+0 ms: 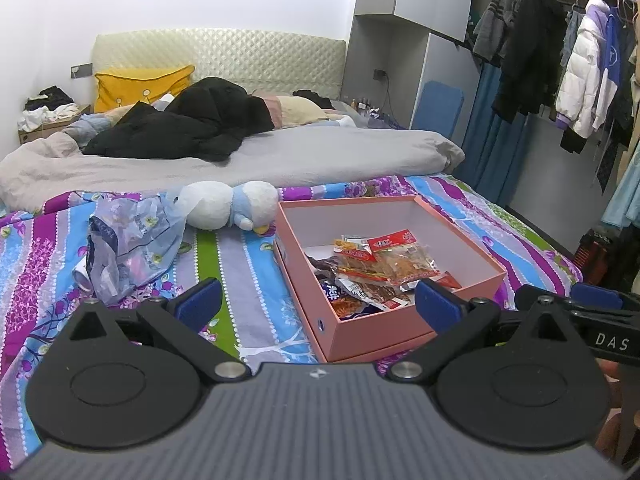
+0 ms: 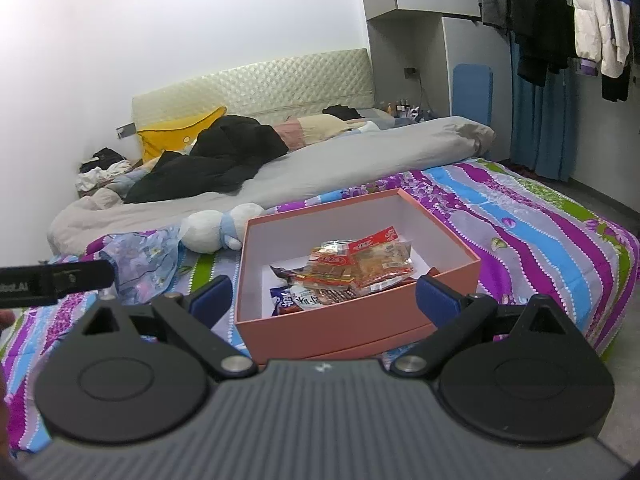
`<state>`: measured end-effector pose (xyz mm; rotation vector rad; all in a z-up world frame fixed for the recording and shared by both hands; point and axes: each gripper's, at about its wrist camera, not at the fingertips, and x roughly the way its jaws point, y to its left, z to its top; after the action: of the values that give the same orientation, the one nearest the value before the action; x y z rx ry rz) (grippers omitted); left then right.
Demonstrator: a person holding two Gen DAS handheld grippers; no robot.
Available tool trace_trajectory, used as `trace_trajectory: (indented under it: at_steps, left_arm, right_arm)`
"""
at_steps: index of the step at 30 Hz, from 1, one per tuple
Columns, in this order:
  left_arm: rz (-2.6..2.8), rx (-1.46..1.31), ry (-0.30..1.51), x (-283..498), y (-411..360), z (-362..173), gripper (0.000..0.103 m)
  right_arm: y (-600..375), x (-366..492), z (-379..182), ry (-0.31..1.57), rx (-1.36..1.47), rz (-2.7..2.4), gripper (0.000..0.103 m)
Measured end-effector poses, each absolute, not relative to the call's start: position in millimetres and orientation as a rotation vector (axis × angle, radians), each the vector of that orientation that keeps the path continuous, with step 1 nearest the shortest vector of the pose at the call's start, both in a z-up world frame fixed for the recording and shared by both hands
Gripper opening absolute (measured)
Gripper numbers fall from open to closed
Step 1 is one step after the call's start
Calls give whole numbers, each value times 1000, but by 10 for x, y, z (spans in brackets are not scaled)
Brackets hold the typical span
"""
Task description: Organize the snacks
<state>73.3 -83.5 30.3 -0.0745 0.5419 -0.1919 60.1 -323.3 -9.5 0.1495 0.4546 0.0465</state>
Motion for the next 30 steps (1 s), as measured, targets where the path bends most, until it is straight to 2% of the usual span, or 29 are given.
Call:
trace_trajectory:
  at_steps: [30]
  left_arm:
    - [-222, -105, 550, 794, -836, 315, 103]
  right_arm:
    - [-3203, 628, -50, 447, 141, 50, 100]
